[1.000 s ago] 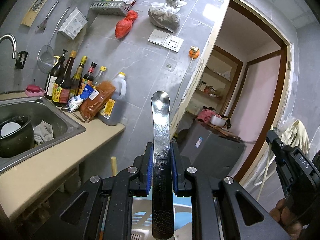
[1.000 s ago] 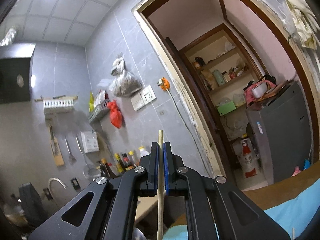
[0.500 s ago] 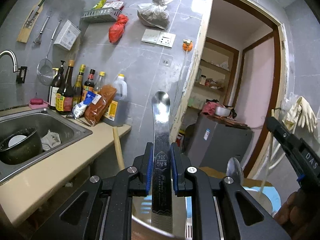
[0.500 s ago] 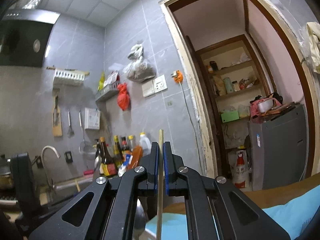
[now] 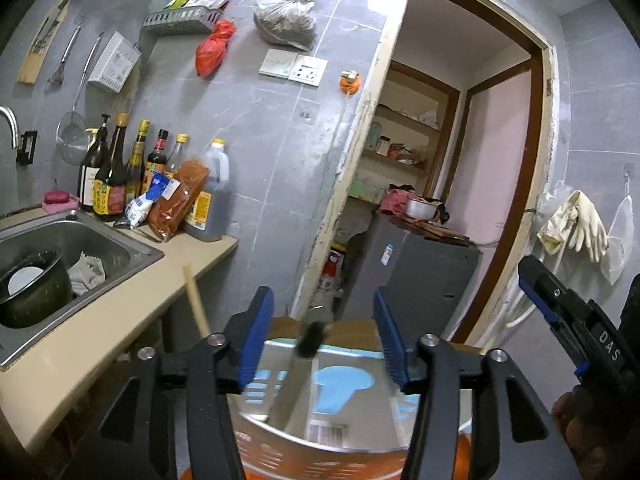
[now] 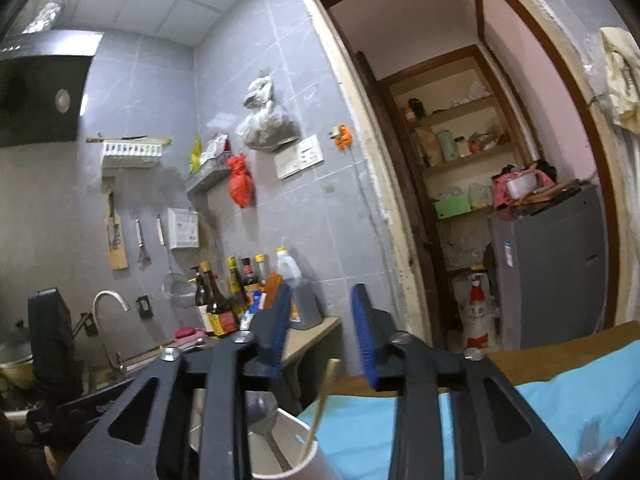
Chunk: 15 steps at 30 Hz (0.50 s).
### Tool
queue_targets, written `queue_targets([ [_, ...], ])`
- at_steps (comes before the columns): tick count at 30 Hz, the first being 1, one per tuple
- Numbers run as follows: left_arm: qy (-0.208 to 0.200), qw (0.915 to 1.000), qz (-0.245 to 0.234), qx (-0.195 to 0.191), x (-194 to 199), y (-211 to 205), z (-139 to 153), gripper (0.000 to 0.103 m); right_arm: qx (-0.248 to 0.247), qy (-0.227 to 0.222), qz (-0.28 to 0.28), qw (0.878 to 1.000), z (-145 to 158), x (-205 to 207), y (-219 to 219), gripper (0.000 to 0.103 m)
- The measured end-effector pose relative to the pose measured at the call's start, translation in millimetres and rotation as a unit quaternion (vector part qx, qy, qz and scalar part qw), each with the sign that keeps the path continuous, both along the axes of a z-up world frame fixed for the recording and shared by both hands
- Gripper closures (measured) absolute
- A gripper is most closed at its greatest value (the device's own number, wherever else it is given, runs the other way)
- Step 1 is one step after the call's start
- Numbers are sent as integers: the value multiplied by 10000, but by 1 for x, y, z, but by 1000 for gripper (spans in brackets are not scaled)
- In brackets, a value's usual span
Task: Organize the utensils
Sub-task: 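Open both tools to drop the knife and chopstick into the caddy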
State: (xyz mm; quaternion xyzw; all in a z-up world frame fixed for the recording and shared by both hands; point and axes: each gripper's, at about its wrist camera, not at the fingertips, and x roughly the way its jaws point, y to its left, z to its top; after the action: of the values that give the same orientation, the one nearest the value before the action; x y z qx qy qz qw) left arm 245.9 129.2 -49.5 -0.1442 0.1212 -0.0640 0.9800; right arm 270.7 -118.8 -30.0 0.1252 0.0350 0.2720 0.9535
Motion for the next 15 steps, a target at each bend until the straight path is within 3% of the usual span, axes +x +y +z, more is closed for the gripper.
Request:
queue_targets([
  [2, -15, 10000, -43, 25, -4, -9, 10, 45, 48, 126, -126, 9998, 5, -3, -12, 42],
  [4, -19, 10000, -54, 46, -8, -20, 18, 35, 68, 216, -213, 9995, 9, -8, -26, 36],
  [6, -10, 10000, -45, 50, -13, -30, 25, 22, 46, 275, -300, 9992, 12, -12, -39, 23],
  [11, -55, 9997, 137, 186, -26, -62, 40, 8, -11, 498, -611, 9969, 19, -26, -81, 0],
  [15, -154, 9987, 252, 408, -38, -94, 49, 4, -193, 479, -942, 9942, 25, -45, -110, 0],
])
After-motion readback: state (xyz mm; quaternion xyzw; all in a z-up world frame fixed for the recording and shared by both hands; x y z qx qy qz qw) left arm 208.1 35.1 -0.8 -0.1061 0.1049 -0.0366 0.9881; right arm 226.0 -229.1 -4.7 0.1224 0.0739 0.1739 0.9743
